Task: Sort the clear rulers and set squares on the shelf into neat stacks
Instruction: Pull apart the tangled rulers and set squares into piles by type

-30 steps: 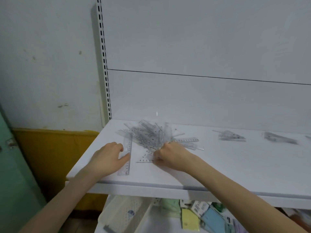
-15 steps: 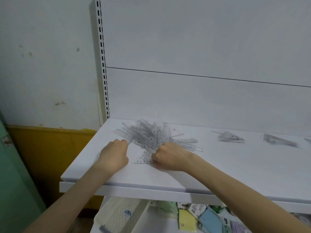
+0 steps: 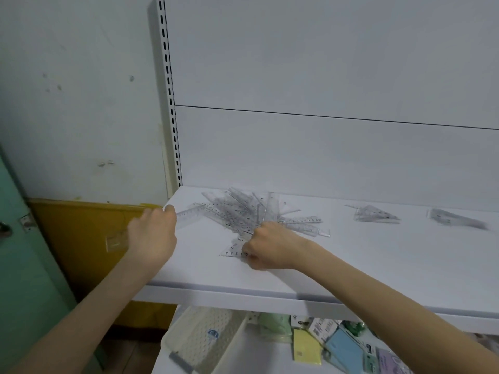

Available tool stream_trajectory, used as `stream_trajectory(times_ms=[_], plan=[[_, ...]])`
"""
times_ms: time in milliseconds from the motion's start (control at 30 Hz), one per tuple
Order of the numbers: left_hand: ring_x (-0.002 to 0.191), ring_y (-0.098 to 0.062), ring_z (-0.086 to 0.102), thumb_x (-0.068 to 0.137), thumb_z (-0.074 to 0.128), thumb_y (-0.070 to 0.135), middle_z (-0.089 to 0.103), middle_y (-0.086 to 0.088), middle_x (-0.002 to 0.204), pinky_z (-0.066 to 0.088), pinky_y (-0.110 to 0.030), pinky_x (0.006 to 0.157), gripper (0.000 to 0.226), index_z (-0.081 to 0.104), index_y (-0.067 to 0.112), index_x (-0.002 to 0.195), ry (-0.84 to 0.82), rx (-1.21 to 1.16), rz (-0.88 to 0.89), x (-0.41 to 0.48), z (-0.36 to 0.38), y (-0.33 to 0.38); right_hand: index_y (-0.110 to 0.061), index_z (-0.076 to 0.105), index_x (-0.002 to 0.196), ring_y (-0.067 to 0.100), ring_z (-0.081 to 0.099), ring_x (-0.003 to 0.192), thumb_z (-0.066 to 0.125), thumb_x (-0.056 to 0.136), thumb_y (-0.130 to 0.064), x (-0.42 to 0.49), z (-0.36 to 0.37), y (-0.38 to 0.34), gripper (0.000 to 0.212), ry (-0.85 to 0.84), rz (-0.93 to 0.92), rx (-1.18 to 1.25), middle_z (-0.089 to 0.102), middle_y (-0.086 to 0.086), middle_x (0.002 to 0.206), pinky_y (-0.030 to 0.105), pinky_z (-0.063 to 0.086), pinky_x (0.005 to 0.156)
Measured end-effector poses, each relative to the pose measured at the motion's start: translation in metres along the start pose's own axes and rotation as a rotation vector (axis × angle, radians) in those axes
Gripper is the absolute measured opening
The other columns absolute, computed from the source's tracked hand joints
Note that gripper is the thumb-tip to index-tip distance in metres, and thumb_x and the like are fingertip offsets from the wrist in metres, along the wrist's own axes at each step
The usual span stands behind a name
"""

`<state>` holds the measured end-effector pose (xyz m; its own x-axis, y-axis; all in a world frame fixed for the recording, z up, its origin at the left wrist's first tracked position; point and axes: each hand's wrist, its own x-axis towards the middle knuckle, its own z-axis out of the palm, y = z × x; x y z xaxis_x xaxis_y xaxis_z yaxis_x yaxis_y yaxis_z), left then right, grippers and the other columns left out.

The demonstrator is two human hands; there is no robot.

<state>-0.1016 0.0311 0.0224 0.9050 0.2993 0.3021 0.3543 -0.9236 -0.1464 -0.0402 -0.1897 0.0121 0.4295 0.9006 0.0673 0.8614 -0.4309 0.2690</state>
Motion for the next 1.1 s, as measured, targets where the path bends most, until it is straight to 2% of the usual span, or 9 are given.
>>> stream_trajectory(times_ms=[67,167,267,433,633,733,900,1000,1100], plan=[[0.079,-0.019,0.051,0.087,0.046,0.005,0.06,-0.003,0.095,0.033,-0.026,0.054,0.019,0.052,0.012,0.103,0.041,-0.057,-0.042,-0.001,-0.003,-0.005,-0.013,0.048,0.044,0.023,0.03,0.033,0.061,0.06,-0.017,-0.007,0.008,-0.001,0.021,0.067,-0.016,0.009,0.039,0.005,0.037,0.017,0.028,0.041],[0.076,-0.022,0.048,0.088,0.045,0.007,0.058,-0.007,0.09,0.031,-0.028,0.054,0.006,0.049,0.01,0.091,0.128,-0.148,-0.039,-0.004,-0.009,-0.003,-0.014,0.052,0.053,0.027,0.045,0.042,0.047,0.088,-0.046,-0.024,0.013,-0.011,0.047,0.128,-0.069,0.032,0.05,0.004,0.046,0.024,0.025,0.045],[0.078,-0.025,0.047,0.088,0.044,0.015,0.057,-0.01,0.089,0.032,-0.031,0.06,0.007,0.047,0.009,0.085,0.18,-0.181,0.034,-0.005,-0.01,0.009,-0.015,0.052,0.064,0.029,0.049,0.052,0.031,0.081,-0.076,-0.044,0.009,-0.02,0.066,0.089,-0.025,0.073,0.055,0.003,0.057,0.029,0.03,0.047],[0.087,-0.027,0.051,0.087,0.047,0.027,0.057,-0.01,0.092,0.03,-0.032,0.068,0.019,0.052,0.009,0.086,0.179,-0.182,0.156,-0.009,-0.004,0.035,-0.021,0.062,0.066,0.025,0.056,0.047,0.067,0.082,-0.04,-0.061,0.016,-0.031,0.026,0.14,-0.048,-0.043,0.06,-0.003,0.055,0.022,0.023,0.048],[0.104,-0.026,0.049,0.091,0.044,0.035,0.057,-0.008,0.108,0.039,-0.033,0.081,0.035,0.058,0.009,0.109,0.124,-0.254,0.23,-0.011,-0.001,0.052,-0.016,0.047,0.061,0.017,0.032,0.043,0.067,0.07,-0.009,-0.077,0.012,-0.039,0.023,0.442,0.012,-0.158,0.042,-0.003,0.053,0.023,0.019,0.039],[0.107,-0.025,0.048,0.092,0.046,0.035,0.057,-0.007,0.112,0.04,-0.033,0.081,0.038,0.059,0.008,0.115,0.112,-0.344,0.26,-0.013,-0.001,0.06,-0.014,0.045,0.07,0.016,0.033,0.045,0.056,0.076,-0.007,-0.086,0.006,-0.038,0.015,0.565,0.096,-0.124,0.042,-0.002,0.058,0.025,0.023,0.036],[0.102,-0.022,0.053,0.093,0.048,0.038,0.056,0.0,0.103,0.039,-0.03,0.072,0.039,0.054,0.017,0.126,0.104,-0.591,0.305,-0.023,-0.011,0.075,-0.012,0.037,0.081,0.015,0.018,0.039,0.046,0.081,-0.009,-0.11,0.006,-0.023,0.009,0.511,0.228,-0.049,0.032,-0.004,0.056,0.023,0.015,0.035],[0.098,-0.022,0.055,0.092,0.053,0.037,0.055,0.002,0.095,0.041,-0.031,0.074,0.038,0.055,0.018,0.124,0.076,-0.706,0.31,-0.026,-0.015,0.089,-0.013,0.042,0.087,0.016,0.031,0.043,0.045,0.086,-0.014,-0.129,0.004,-0.019,0.003,0.473,0.303,-0.005,0.042,-0.003,0.061,0.027,0.025,0.033],[0.096,-0.022,0.057,0.089,0.056,0.036,0.064,0.0,0.097,0.046,-0.033,0.079,0.038,0.057,0.017,0.122,0.018,-0.805,0.348,-0.027,-0.018,0.109,-0.015,0.047,0.091,0.015,0.042,0.055,0.051,0.084,-0.023,-0.149,0.004,-0.016,0.012,0.469,0.396,0.093,0.051,-0.004,0.073,0.026,0.035,0.045]])
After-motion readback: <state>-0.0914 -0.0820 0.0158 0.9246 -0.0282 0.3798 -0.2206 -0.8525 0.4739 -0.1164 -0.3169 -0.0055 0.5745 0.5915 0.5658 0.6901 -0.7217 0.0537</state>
